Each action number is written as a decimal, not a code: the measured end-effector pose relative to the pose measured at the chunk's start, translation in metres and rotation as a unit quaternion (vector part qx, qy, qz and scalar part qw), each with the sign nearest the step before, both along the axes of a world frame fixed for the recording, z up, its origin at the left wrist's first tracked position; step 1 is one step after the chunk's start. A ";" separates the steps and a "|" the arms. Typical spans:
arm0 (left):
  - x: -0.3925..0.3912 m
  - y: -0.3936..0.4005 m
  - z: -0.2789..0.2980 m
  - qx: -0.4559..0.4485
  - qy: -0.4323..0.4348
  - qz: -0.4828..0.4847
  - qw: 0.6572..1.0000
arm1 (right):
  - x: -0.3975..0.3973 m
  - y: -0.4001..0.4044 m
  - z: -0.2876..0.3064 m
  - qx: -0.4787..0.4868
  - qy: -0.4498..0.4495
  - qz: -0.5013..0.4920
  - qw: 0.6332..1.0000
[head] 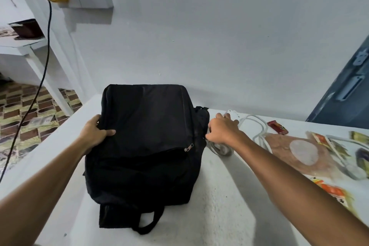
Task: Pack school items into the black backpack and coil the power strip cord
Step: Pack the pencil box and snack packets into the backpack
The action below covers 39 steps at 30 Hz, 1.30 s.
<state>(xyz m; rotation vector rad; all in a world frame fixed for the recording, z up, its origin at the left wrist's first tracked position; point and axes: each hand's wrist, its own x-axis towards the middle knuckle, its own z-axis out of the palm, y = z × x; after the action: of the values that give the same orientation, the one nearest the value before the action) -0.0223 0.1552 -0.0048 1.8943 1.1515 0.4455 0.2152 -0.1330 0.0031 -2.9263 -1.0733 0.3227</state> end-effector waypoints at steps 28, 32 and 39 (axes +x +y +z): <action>0.082 -0.125 0.012 0.441 -0.019 -0.434 0.786 | 0.013 -0.095 -0.005 0.328 0.083 -0.166 0.926; 0.072 -0.132 0.003 0.438 0.031 -0.602 0.667 | 0.002 -0.107 -0.014 0.368 -0.011 -0.170 0.914; 0.087 -0.116 0.001 0.369 -0.006 -0.611 0.700 | -0.008 -0.184 0.001 0.119 -0.098 -0.283 0.947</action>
<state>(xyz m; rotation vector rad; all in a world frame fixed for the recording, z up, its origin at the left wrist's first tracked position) 0.0652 0.0392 -0.0040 2.8134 -0.6058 0.1128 0.2074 -0.3174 0.0044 -2.9103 -0.2133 -0.1068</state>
